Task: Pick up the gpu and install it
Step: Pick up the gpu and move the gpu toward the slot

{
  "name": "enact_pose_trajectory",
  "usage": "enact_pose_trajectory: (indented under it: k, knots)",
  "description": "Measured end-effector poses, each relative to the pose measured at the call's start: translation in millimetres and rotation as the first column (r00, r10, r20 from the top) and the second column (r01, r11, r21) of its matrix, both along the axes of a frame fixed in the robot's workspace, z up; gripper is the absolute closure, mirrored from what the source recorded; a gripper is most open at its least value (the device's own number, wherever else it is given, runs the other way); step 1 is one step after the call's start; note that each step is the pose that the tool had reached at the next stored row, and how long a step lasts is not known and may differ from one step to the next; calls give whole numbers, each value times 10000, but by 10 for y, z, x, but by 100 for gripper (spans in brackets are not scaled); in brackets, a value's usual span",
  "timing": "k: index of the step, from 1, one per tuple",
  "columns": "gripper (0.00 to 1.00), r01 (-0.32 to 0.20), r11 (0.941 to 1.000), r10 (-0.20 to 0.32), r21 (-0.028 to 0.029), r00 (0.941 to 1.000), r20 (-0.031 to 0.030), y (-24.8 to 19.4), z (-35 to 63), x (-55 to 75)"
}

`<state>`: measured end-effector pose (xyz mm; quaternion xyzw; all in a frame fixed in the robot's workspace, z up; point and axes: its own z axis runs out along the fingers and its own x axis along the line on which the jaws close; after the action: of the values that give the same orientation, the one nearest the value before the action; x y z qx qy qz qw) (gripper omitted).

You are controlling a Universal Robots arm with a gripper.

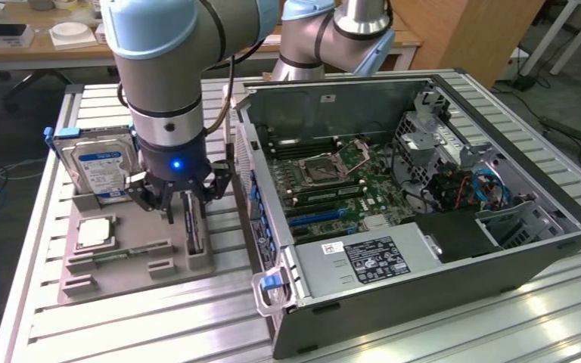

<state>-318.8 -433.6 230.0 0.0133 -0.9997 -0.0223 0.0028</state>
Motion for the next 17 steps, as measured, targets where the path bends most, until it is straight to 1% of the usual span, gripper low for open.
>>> enact_pose_trajectory:
  k: [5,6,10,11,12,17]
  knots:
    - [47,-1,10000,1,4,10000,4,3,-5,1]
    - [47,-1,10000,1,5,10000,5,18,-8,2]
    - [47,-2,10000,2,0,10000,1,156,-17,1]
    - [47,0,10000,0,1,10000,1,170,-21,1]
    - [47,0,10000,0,2,10000,2,176,-28,2]
    - [47,0,10000,0,1,10000,1,174,-57,2]
